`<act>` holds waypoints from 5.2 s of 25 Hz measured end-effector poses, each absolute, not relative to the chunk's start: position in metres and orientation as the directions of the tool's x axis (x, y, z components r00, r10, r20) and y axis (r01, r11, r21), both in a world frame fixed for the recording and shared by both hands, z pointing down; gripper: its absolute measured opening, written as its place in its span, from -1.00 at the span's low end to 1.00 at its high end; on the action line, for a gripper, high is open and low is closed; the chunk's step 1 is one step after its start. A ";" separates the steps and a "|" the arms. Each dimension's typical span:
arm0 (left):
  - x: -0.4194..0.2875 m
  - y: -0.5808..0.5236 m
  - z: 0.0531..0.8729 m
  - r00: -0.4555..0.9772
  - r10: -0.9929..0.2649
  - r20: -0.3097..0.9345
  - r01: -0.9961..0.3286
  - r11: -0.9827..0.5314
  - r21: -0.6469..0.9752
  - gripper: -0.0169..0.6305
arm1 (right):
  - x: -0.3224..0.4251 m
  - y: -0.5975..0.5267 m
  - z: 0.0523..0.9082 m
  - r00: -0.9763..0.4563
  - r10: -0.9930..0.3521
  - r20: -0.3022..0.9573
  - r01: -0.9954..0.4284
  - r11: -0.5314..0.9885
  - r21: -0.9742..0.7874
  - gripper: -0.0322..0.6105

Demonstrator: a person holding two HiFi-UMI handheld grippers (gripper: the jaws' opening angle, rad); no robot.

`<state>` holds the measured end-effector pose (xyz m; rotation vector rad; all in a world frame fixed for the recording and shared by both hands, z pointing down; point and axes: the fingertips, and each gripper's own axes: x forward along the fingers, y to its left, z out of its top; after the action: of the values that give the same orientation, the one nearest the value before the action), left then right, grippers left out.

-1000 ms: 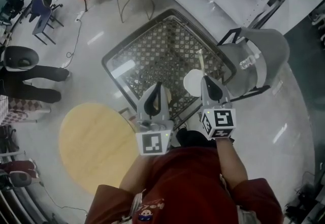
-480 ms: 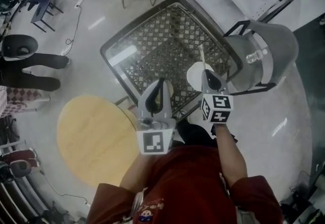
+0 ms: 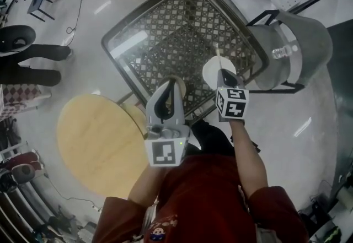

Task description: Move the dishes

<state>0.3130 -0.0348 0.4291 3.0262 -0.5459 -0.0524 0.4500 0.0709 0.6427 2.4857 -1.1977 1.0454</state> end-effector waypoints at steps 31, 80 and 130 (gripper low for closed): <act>0.329 -0.040 0.482 0.928 -0.359 0.098 -0.368 -0.924 0.099 -0.93 | 0.440 0.067 0.741 0.292 -0.496 0.818 -0.771 -0.628 -0.105 -0.70; 0.316 -0.027 0.392 0.933 -0.344 -0.105 -0.340 -0.939 0.058 -0.93 | 0.432 0.079 0.353 0.477 -0.876 -0.076 -0.879 -0.475 -0.042 -0.58; -0.140 -0.132 0.323 0.266 -0.949 -0.172 -0.963 -0.268 -0.014 -0.93 | 0.015 -0.157 0.335 -0.360 -0.933 -0.034 -0.933 0.358 0.045 -0.58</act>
<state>-0.1401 -0.1324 0.3231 2.5886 -1.9651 -0.2106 0.0148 -0.1570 0.3346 1.7792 -2.5907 -0.0877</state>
